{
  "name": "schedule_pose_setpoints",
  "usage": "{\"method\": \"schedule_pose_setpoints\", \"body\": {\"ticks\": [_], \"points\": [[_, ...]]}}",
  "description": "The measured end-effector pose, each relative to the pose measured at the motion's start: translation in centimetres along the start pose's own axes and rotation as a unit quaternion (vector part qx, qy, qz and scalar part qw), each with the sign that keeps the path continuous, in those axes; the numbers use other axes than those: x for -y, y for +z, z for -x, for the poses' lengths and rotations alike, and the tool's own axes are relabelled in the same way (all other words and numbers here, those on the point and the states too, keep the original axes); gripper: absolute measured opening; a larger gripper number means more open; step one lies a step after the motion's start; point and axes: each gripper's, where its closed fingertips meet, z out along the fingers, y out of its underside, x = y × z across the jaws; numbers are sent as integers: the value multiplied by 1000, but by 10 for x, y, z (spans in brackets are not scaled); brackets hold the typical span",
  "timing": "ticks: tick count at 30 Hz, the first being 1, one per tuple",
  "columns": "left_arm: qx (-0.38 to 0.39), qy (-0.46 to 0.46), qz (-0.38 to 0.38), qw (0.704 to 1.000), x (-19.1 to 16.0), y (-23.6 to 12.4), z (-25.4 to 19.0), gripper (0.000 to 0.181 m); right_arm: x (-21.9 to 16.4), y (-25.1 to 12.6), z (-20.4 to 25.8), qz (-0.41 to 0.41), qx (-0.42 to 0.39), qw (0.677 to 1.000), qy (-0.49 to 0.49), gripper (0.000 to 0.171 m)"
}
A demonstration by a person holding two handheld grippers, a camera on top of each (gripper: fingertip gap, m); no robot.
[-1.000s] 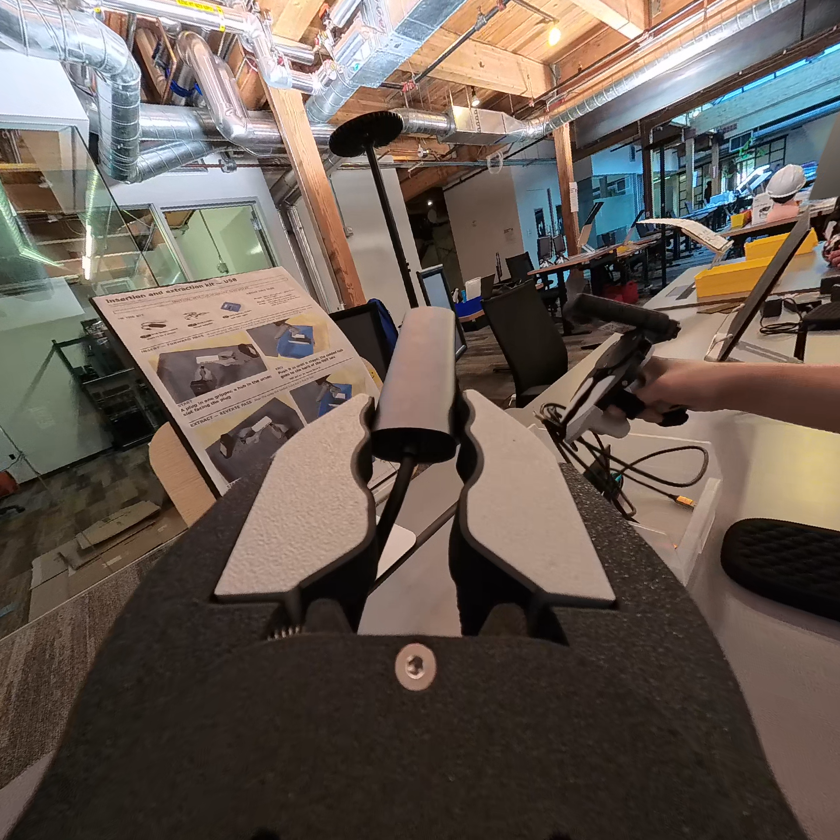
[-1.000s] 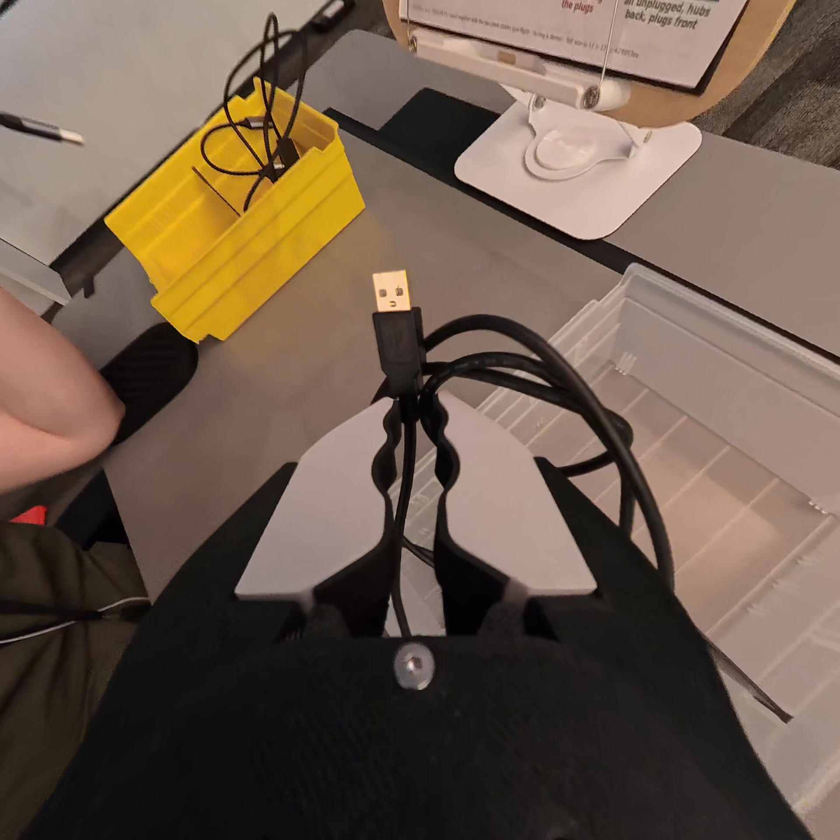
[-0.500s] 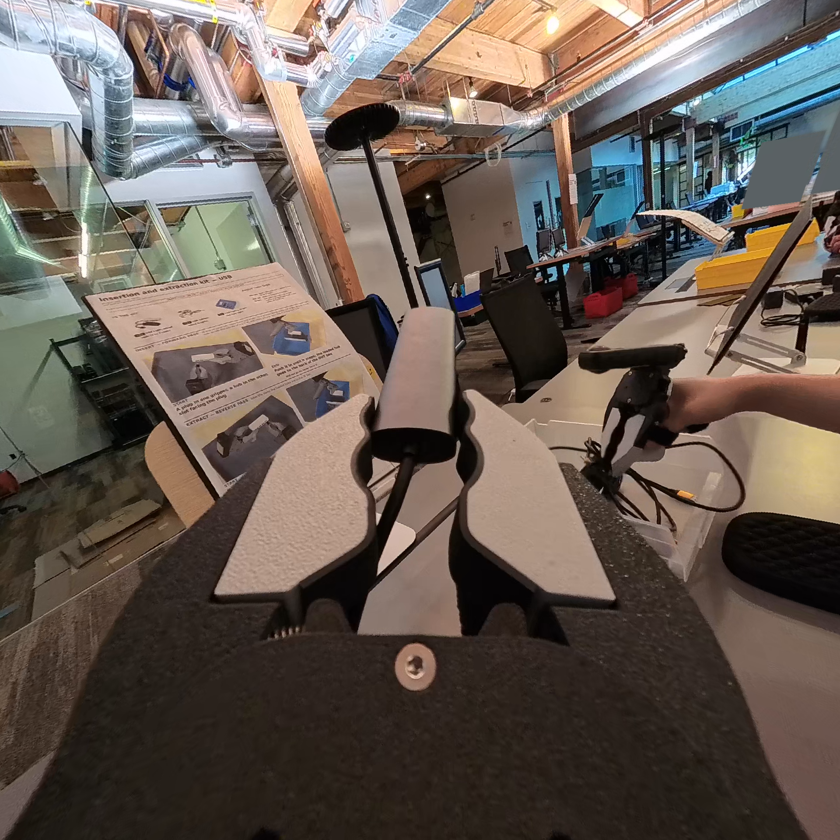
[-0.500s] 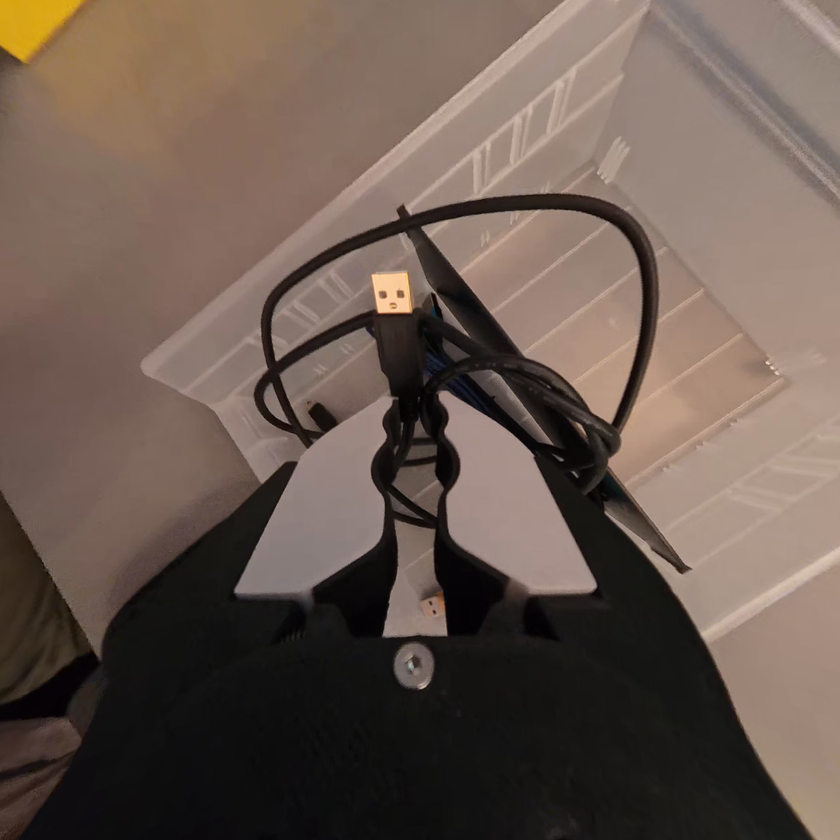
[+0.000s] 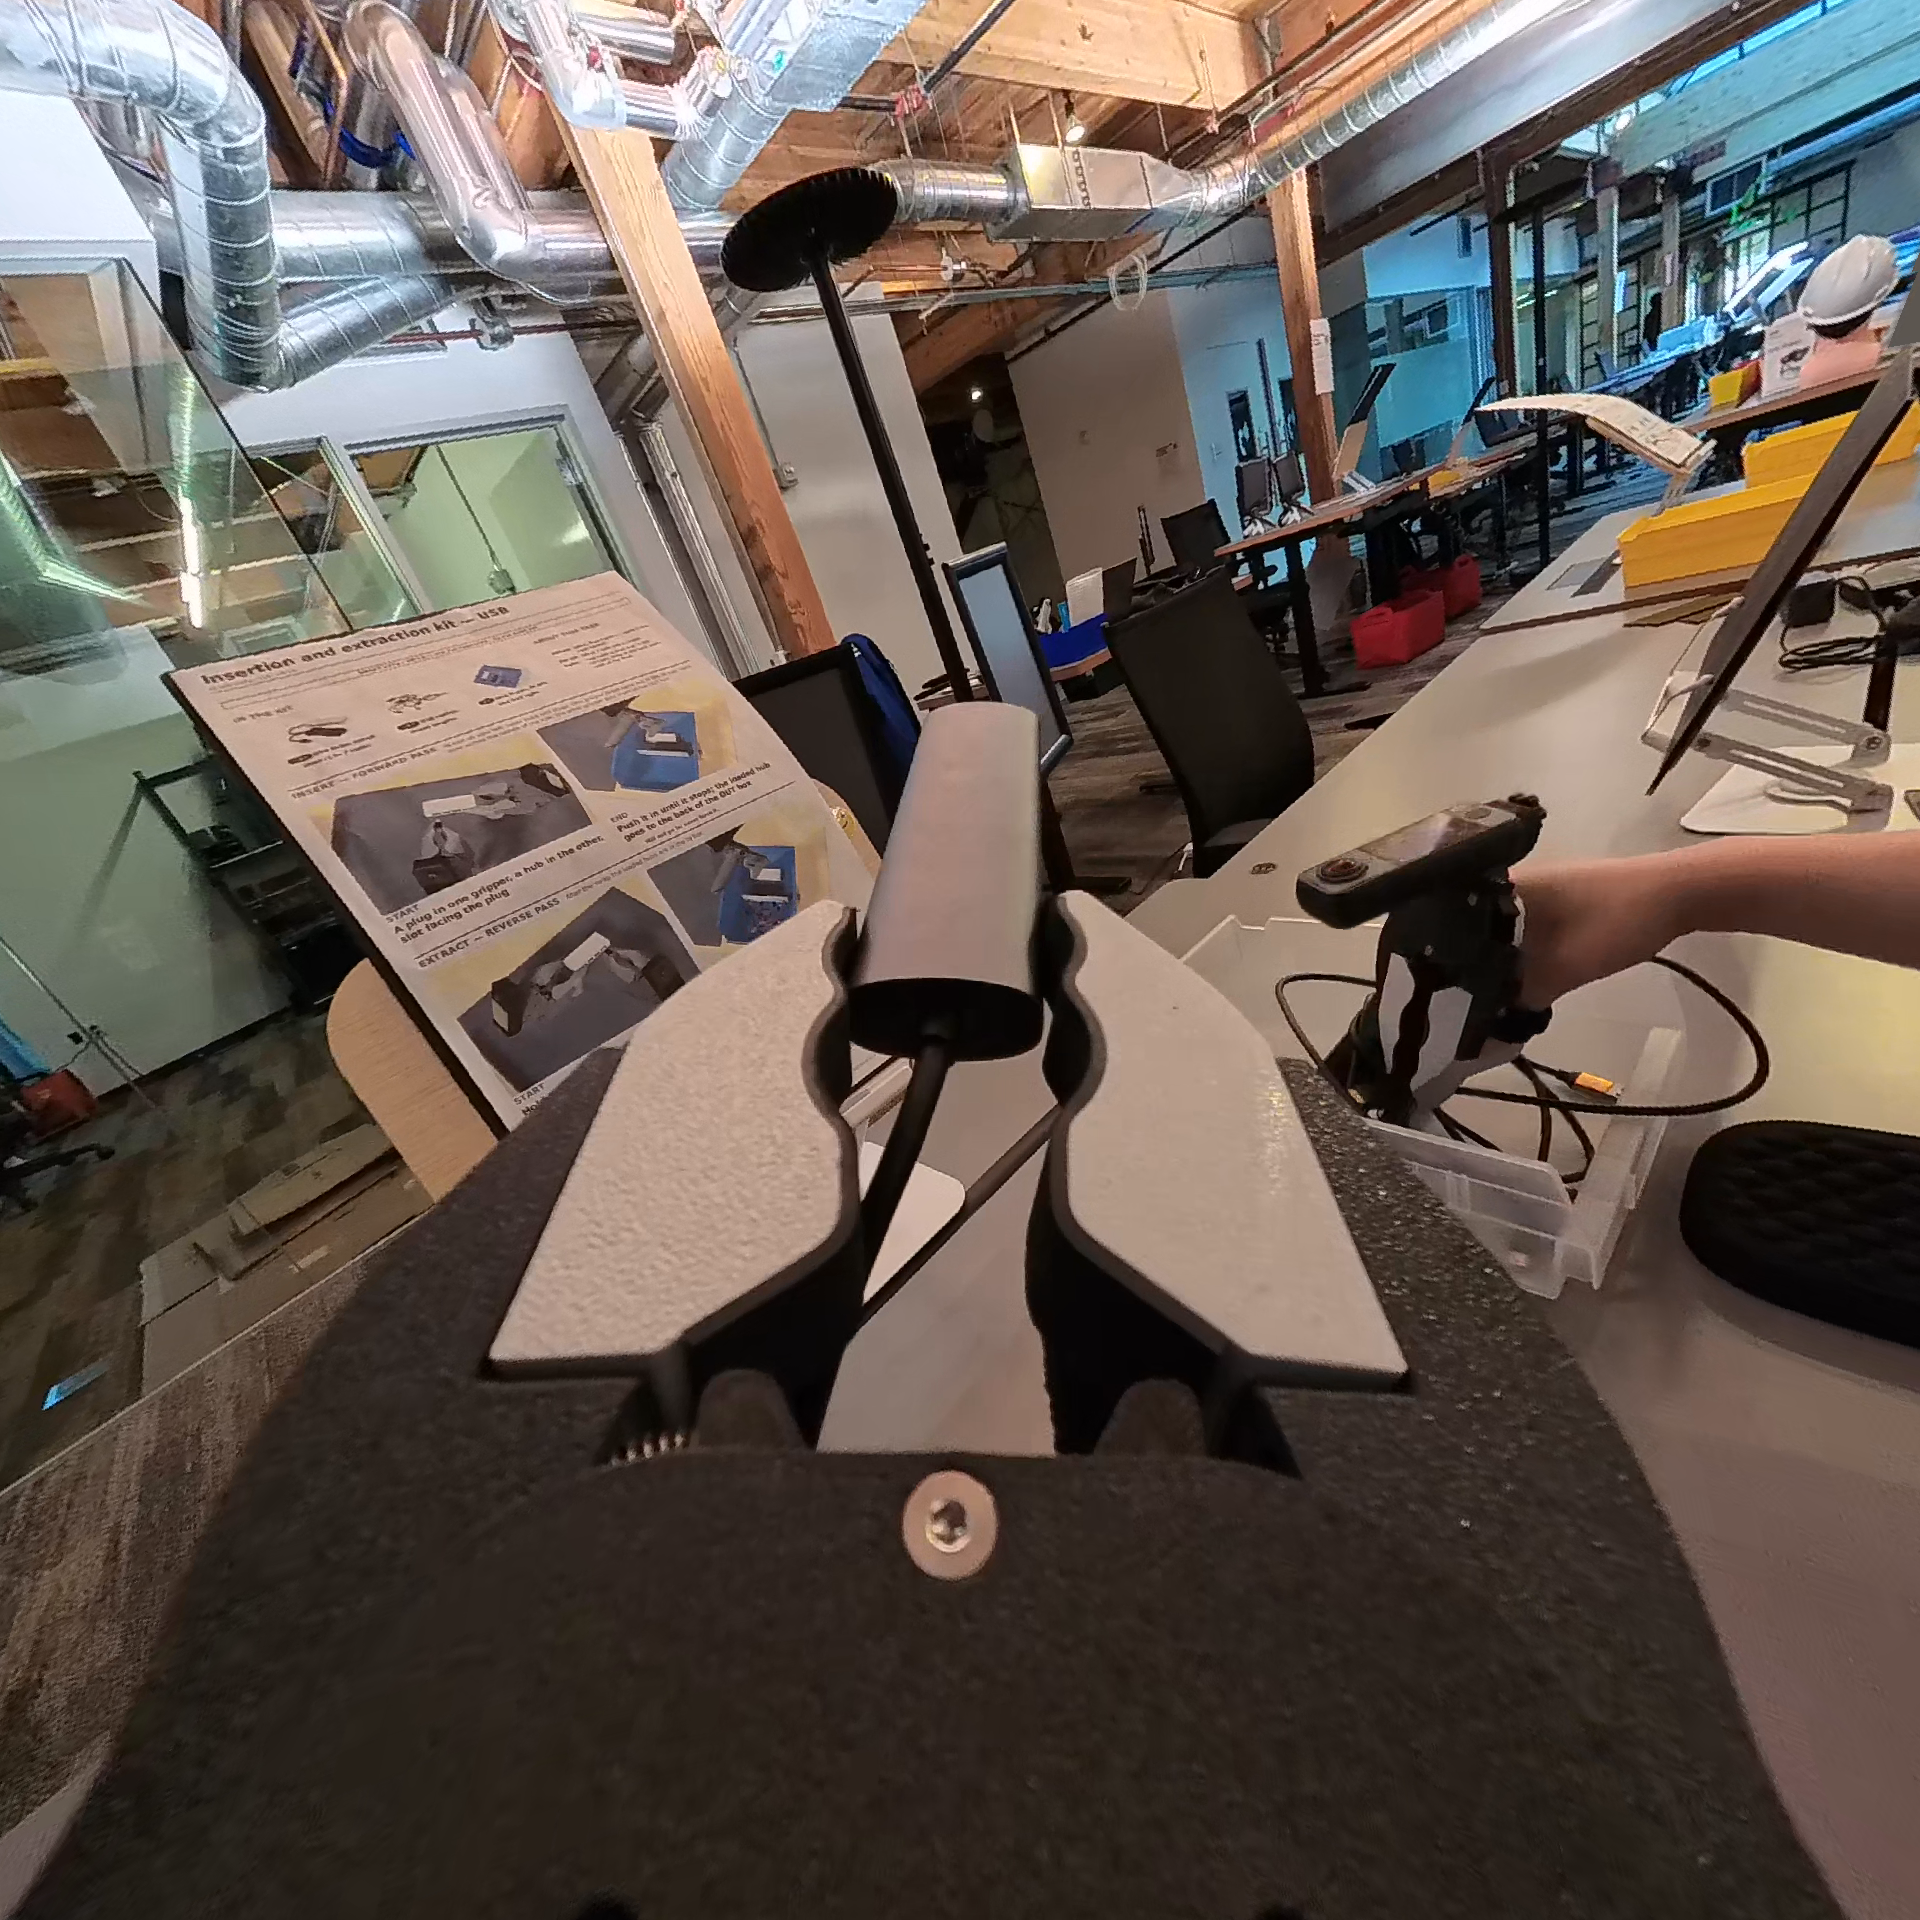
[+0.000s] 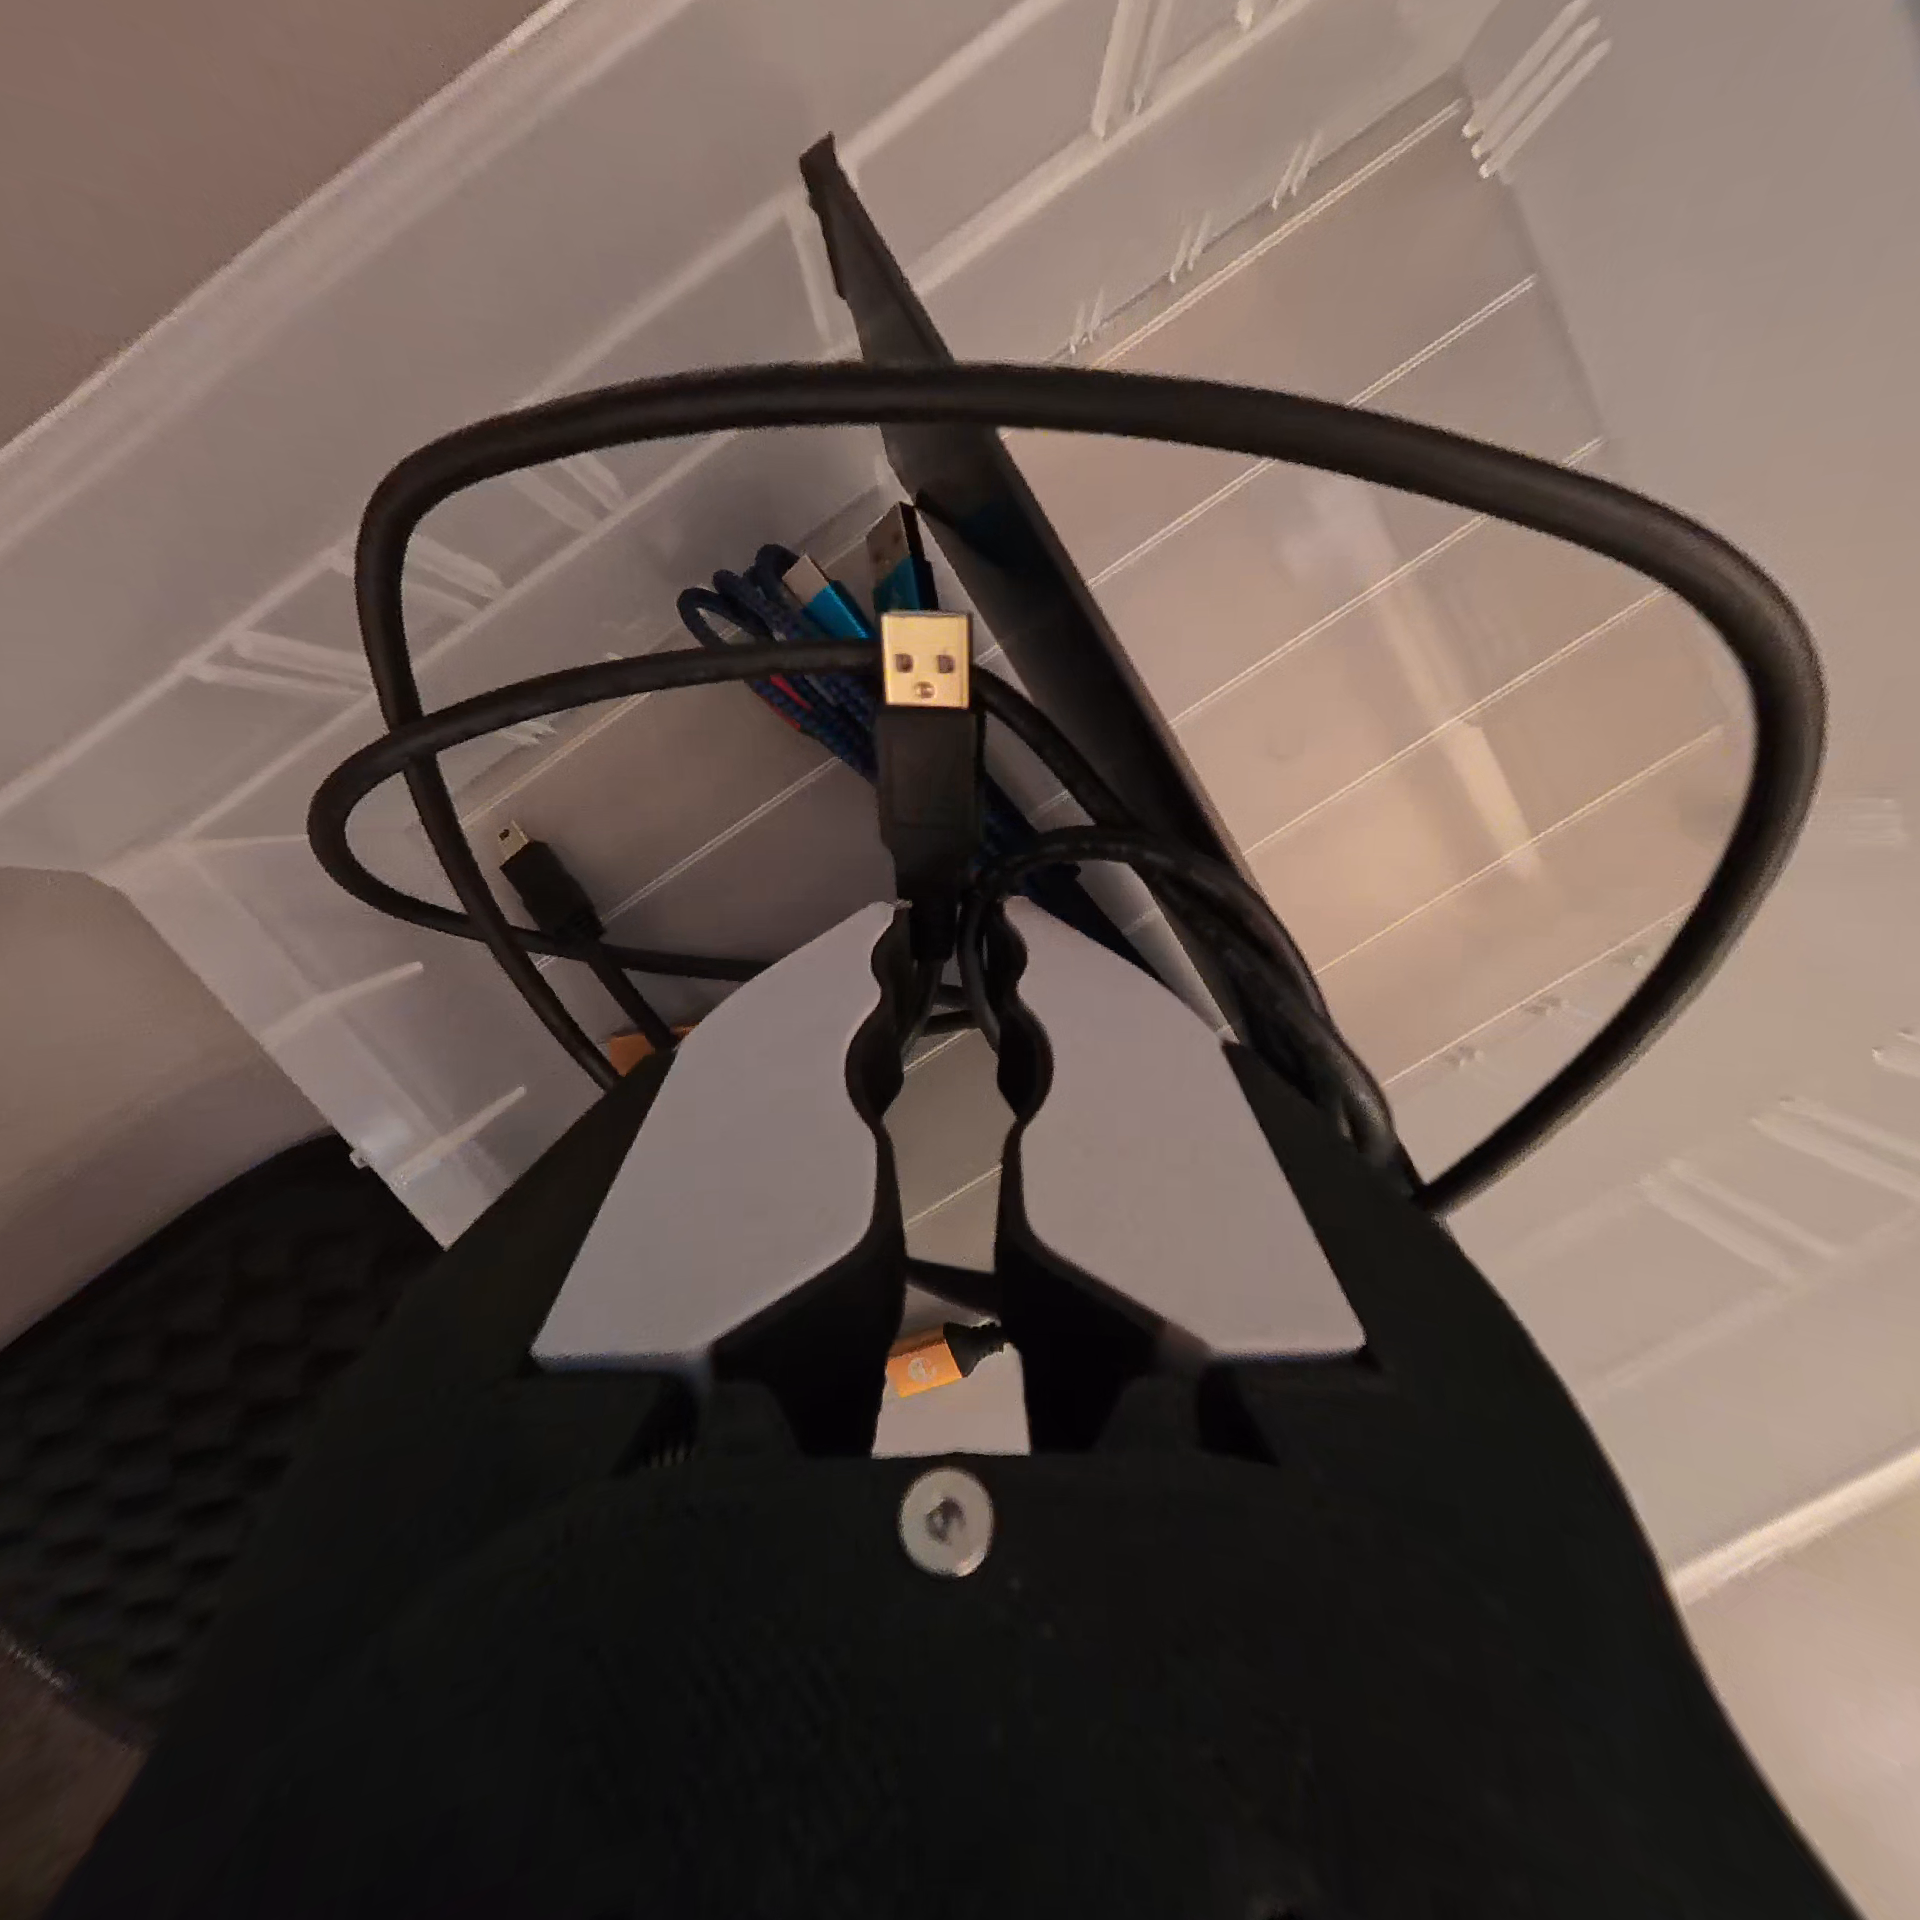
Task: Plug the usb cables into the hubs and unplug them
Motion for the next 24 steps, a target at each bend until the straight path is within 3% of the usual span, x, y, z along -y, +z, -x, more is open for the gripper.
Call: {"method": "schedule_pose_setpoints", "body": {"ticks": [13, 18, 24], "points": [[3, -8, -6, 1000, 2, -4, 5, 33, -1, -62, 23, -32, 2, 999, -16, 24], [2, -7, -4, 1000, 2, -4, 4, 33, -23, -93, 31, -41, -20, 999, 3, 24], [2, -3, -2, 1000, 3, -5, 2, 33, -62, -107, 61, -113, -40, 991, 58, 26]]}}
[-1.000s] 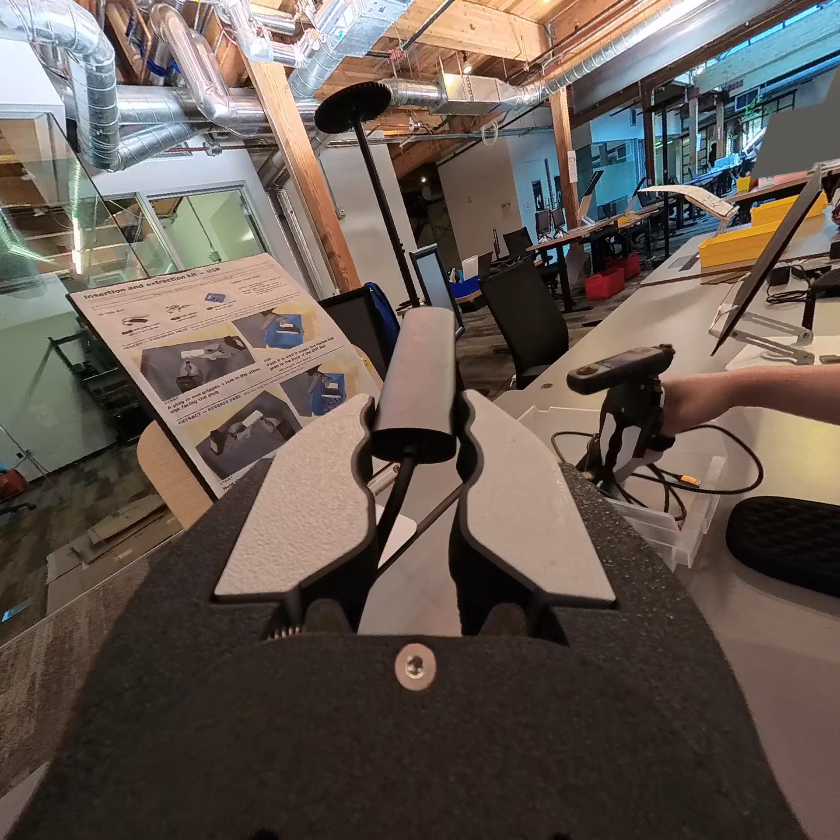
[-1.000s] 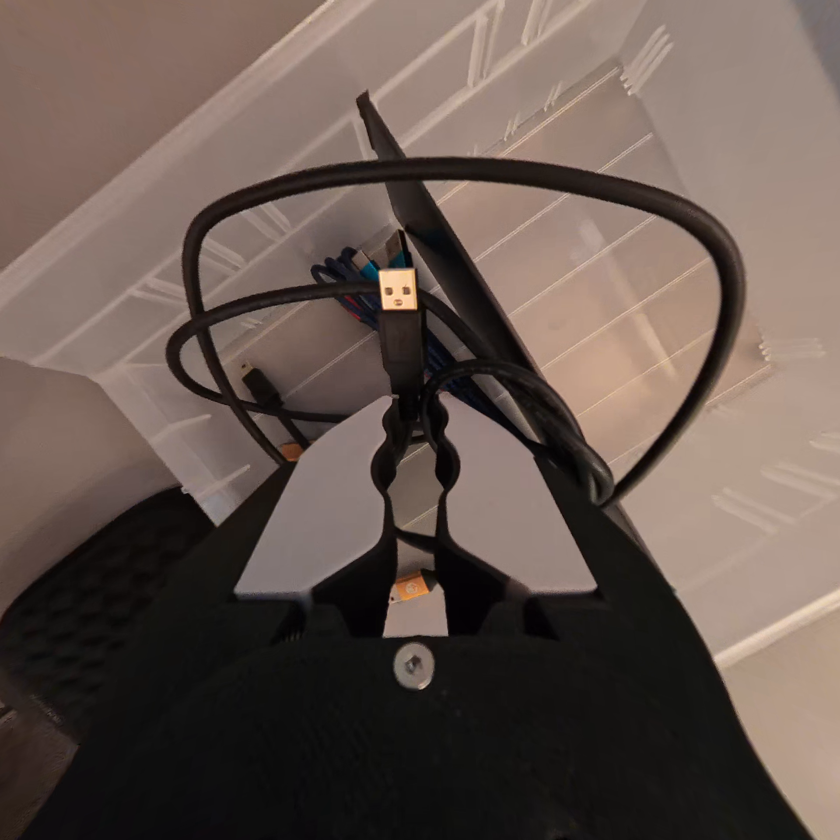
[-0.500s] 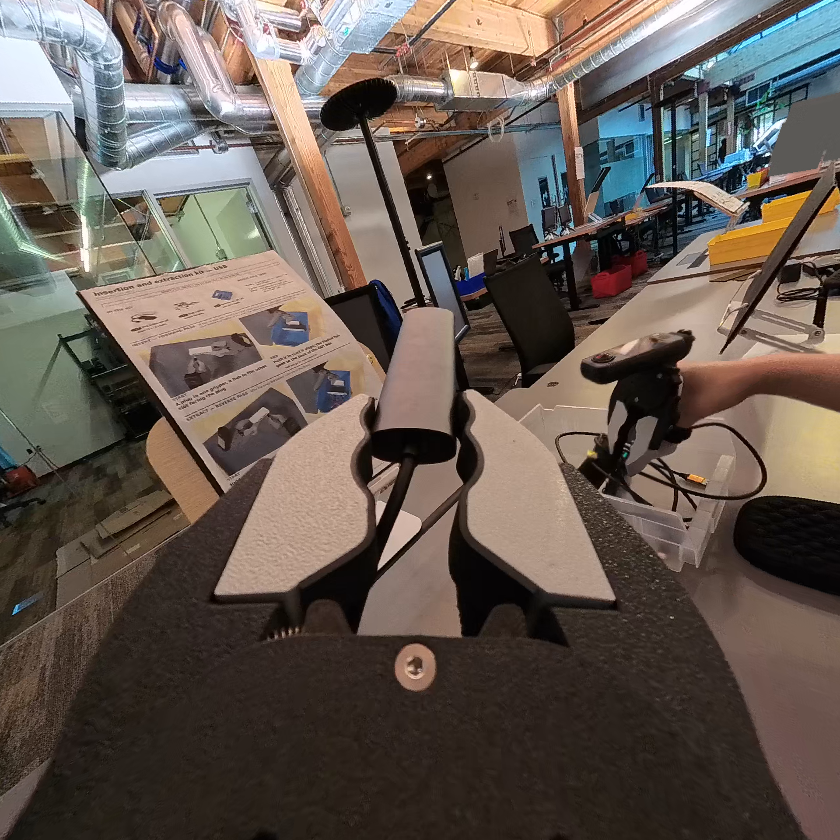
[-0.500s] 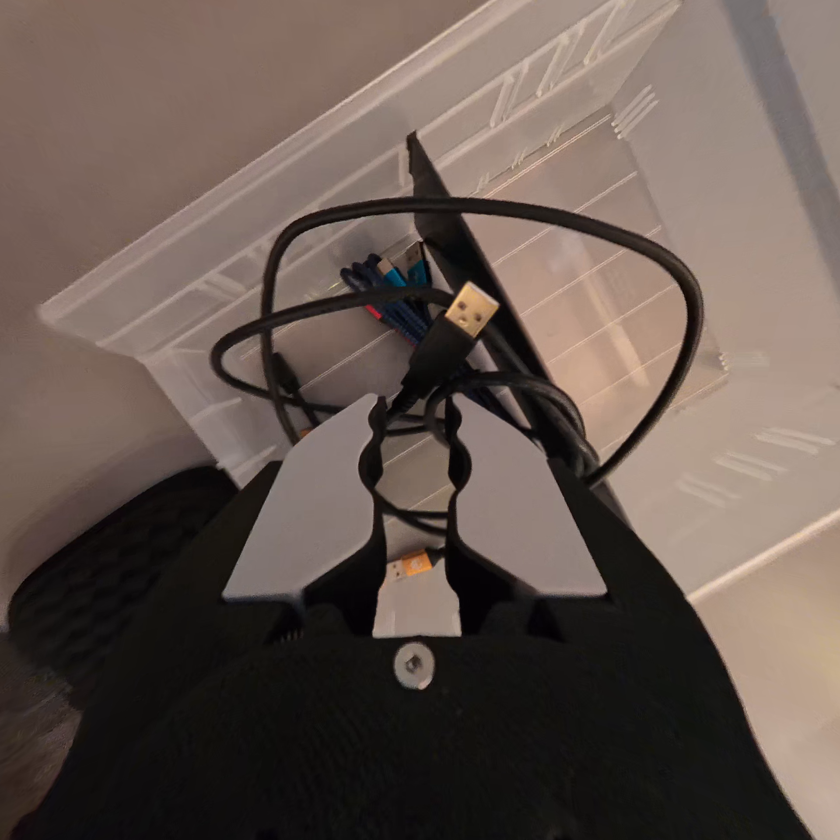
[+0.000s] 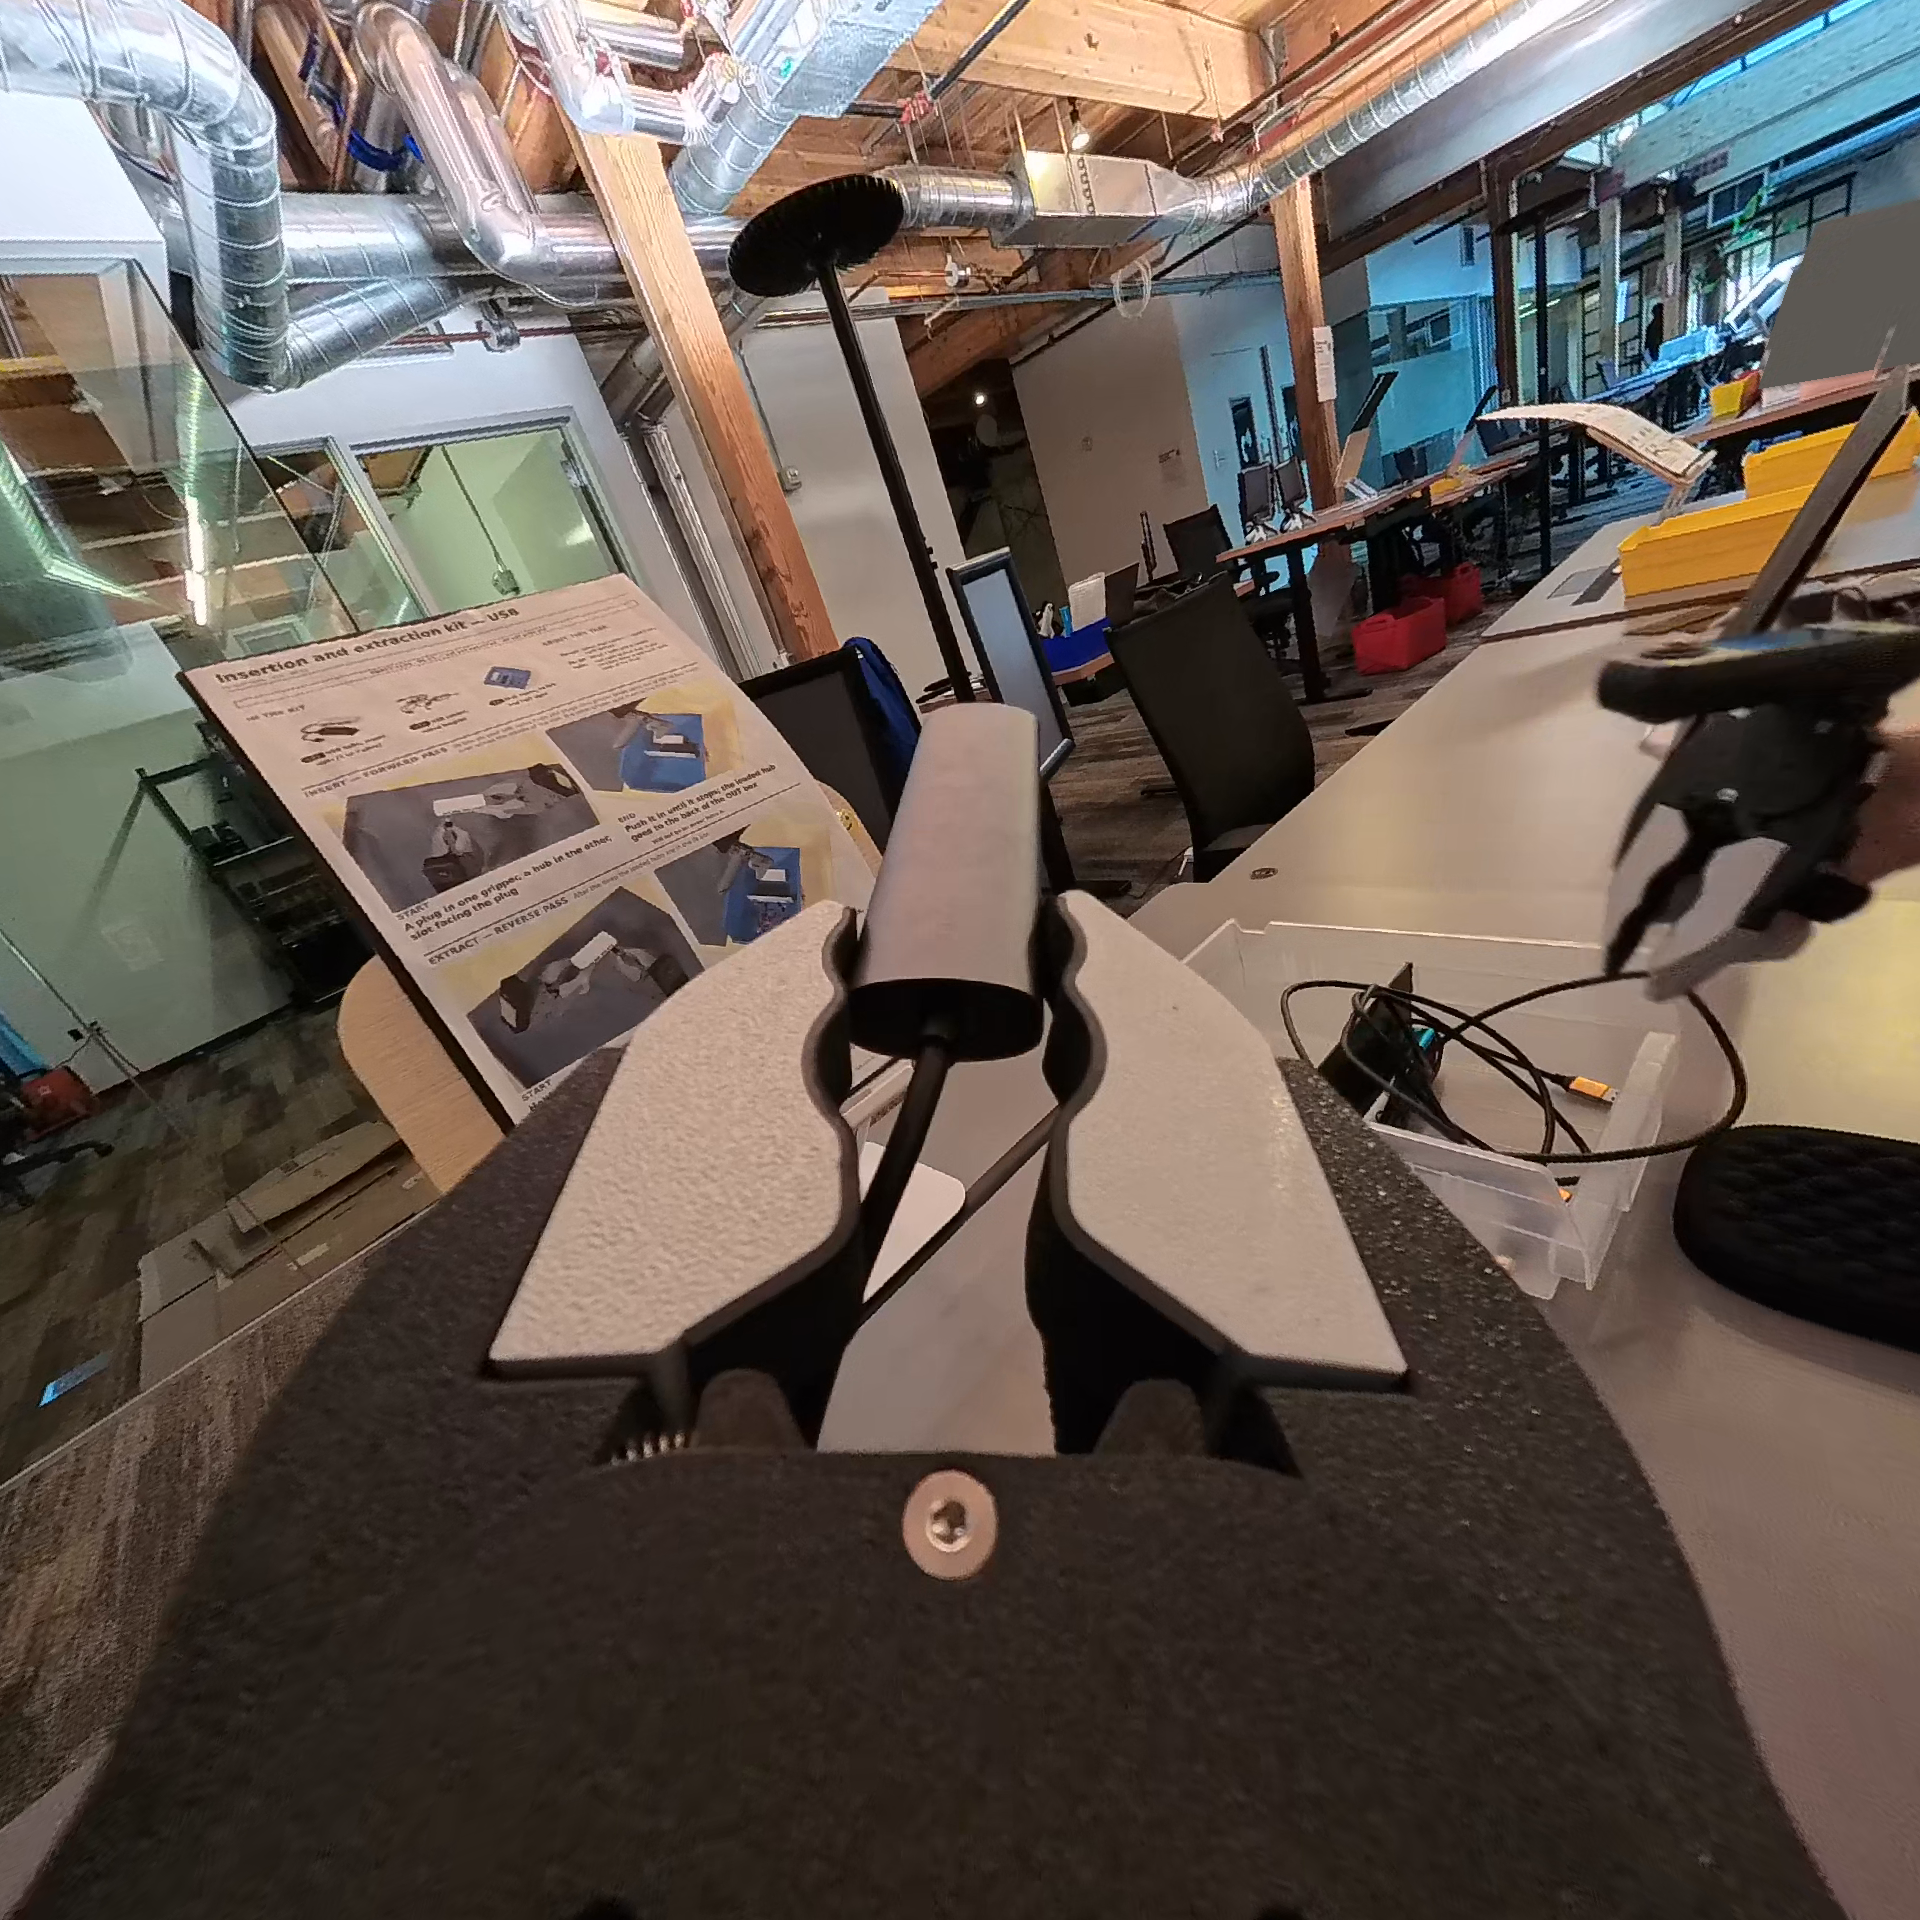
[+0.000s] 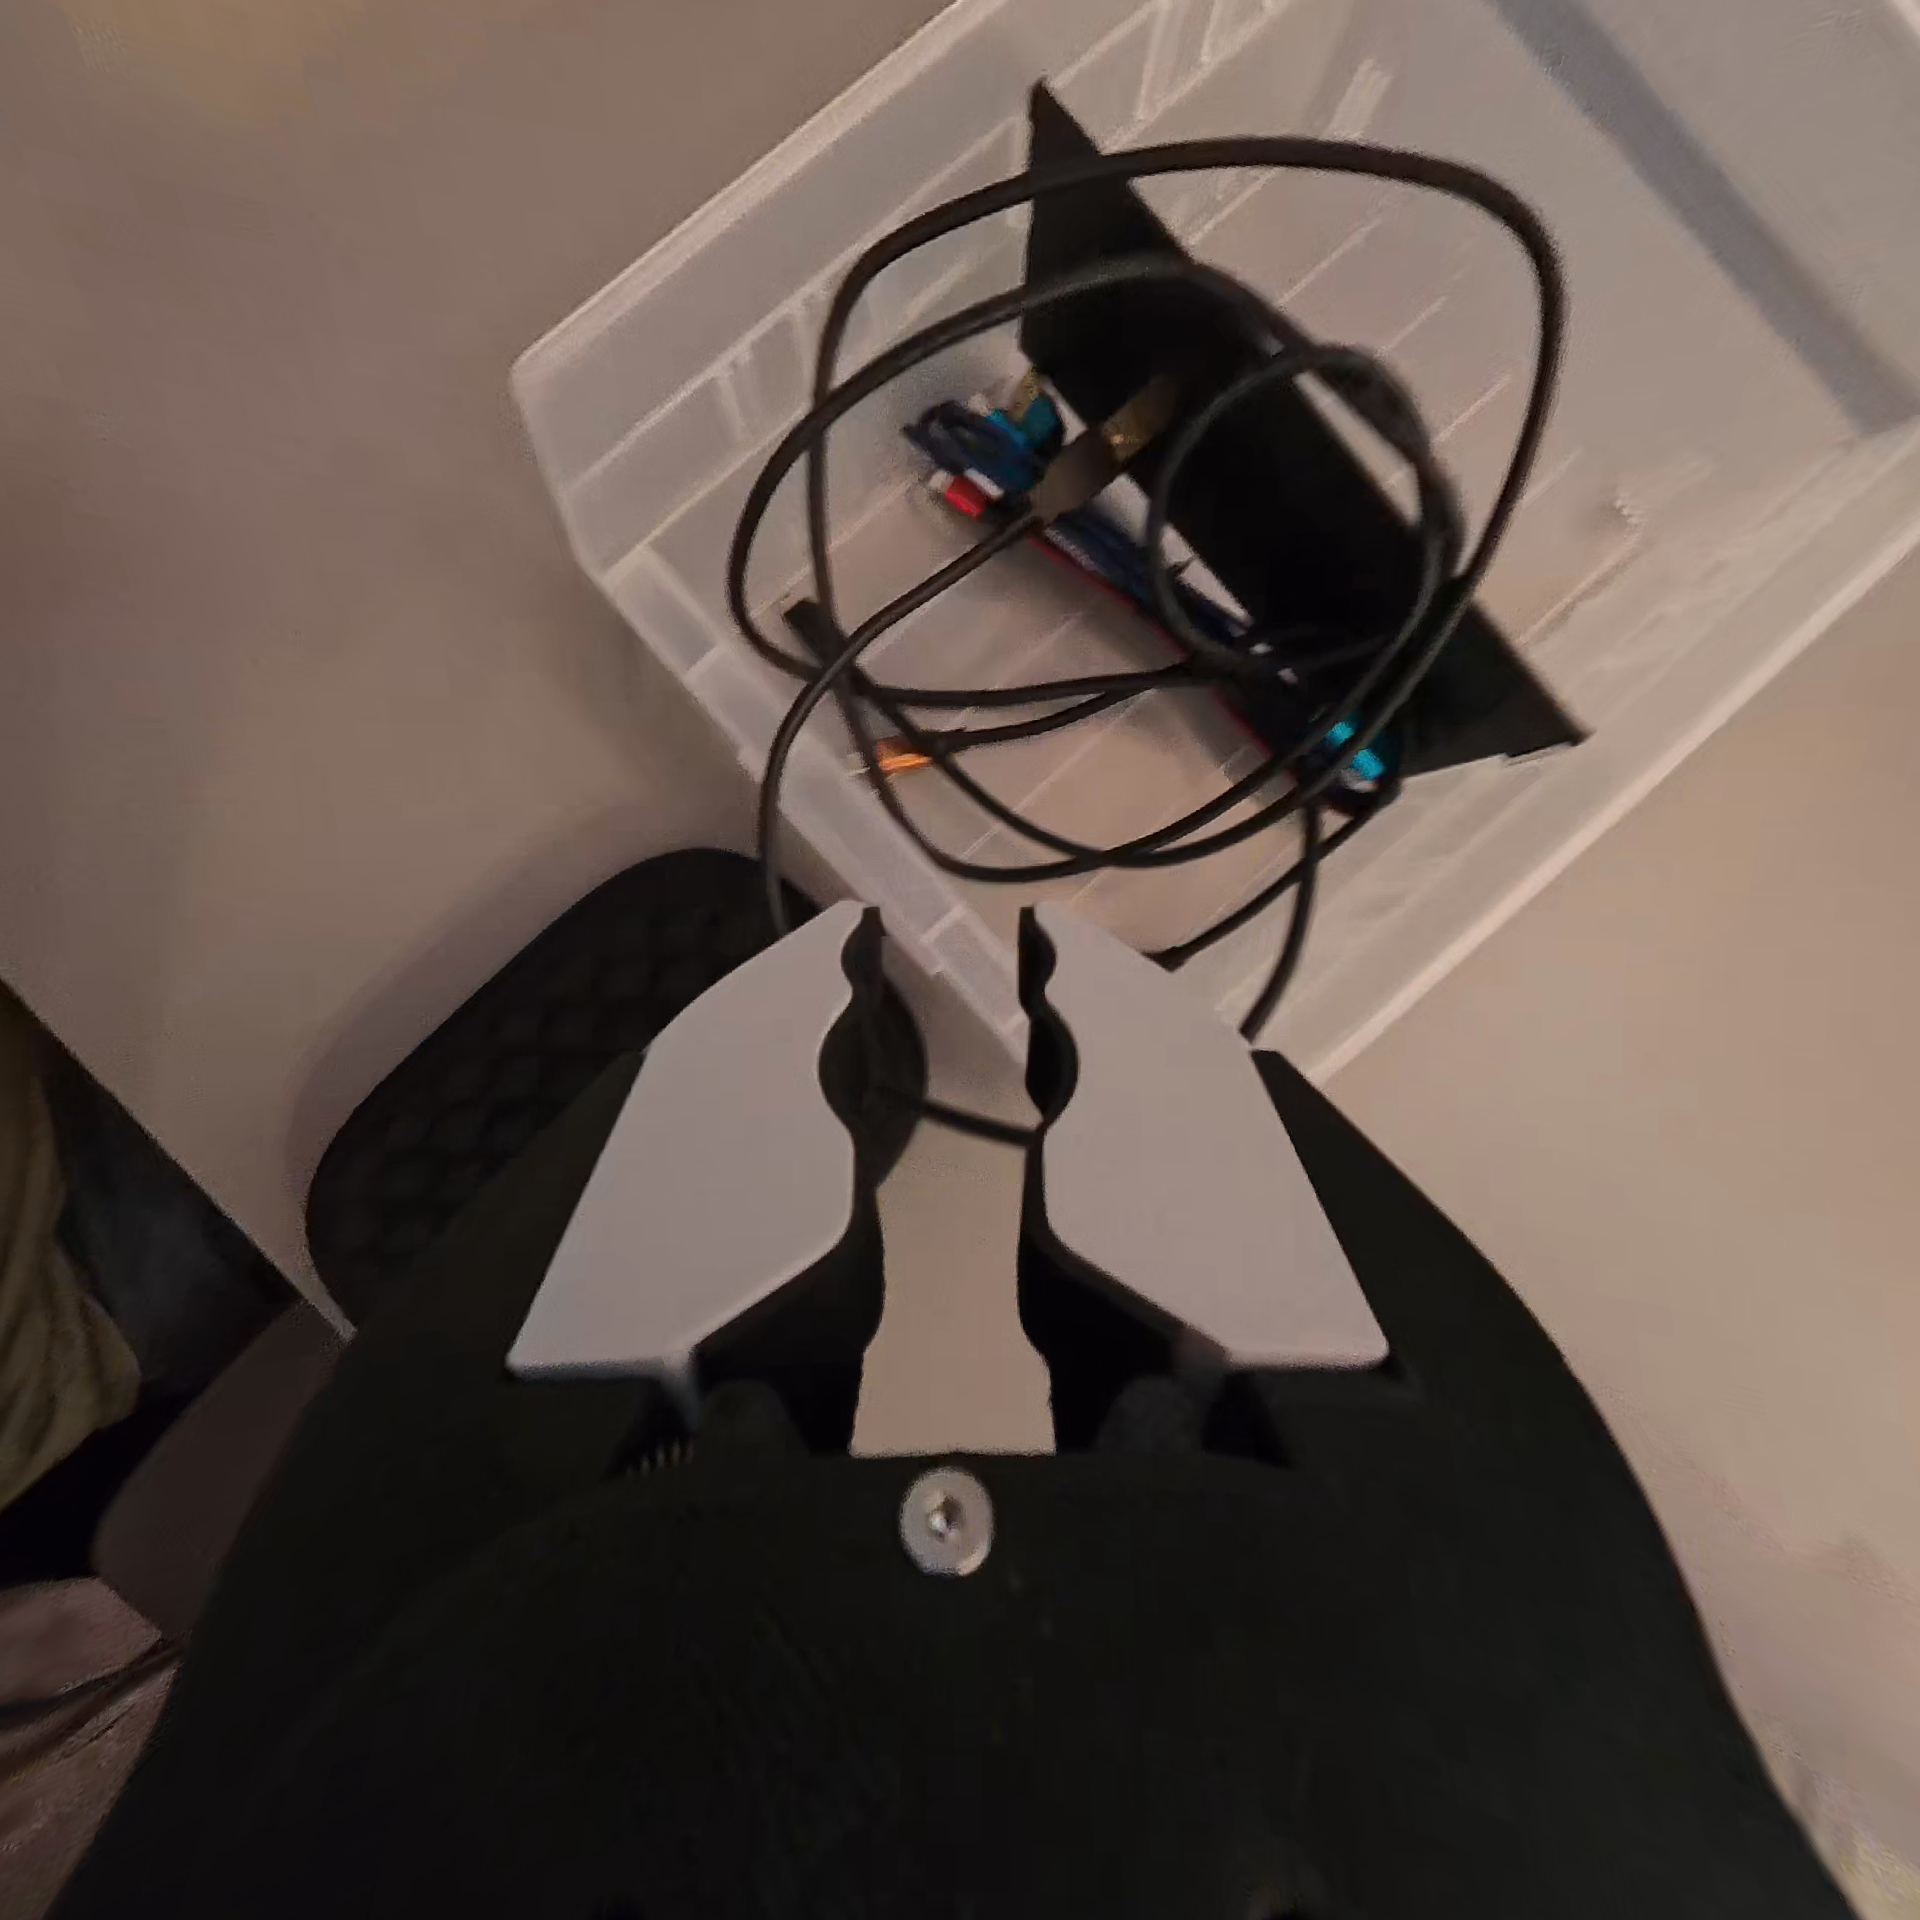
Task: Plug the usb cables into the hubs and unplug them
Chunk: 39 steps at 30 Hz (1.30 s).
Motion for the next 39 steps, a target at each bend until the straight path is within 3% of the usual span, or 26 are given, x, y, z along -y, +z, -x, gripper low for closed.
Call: {"method": "schedule_pose_setpoints", "body": {"ticks": [4, 9, 13, 15, 18, 20, 26, 33, 39], "points": [[-2, -8, -5, 1000, 1, 0, 1, 33, -36, 3, 28, -24, -7, 1000, 7, 27], [-3, -6, 3, 1000, -3, 2, 0, 34, -75, 7, 15, -33, -77, 990, 114, 26], [-6, -3, 6, 1000, -4, 4, -3, 33, -58, 5, 7, -144, -41, 959, 239, 25], [-6, -1, 10, 1000, -5, 5, -4, 34, -56, 11, 4, -148, -35, 952, 265, 25], [5, 9, 17, 1000, -6, 5, -2, 33, -64, 26, 1, -106, -55, 960, 253, 21], [11, 14, 20, 1000, -7, 5, -1, 33, -61, 30, 3, -91, -59, 967, 232, 1], [6, 13, 24, 1000, -10, 7, -2, 33, -31, 16, -21, -54, -145, 981, 120, 1], [8, 16, 20, 1000, -7, 4, -3, 33, -2, 22, -53, 11, -150, 984, 94, 1], [10, 11, 20, 1000, -8, 3, 1, 34, 1, 47, -65, 107, -150, 980, 78, 1]]}}
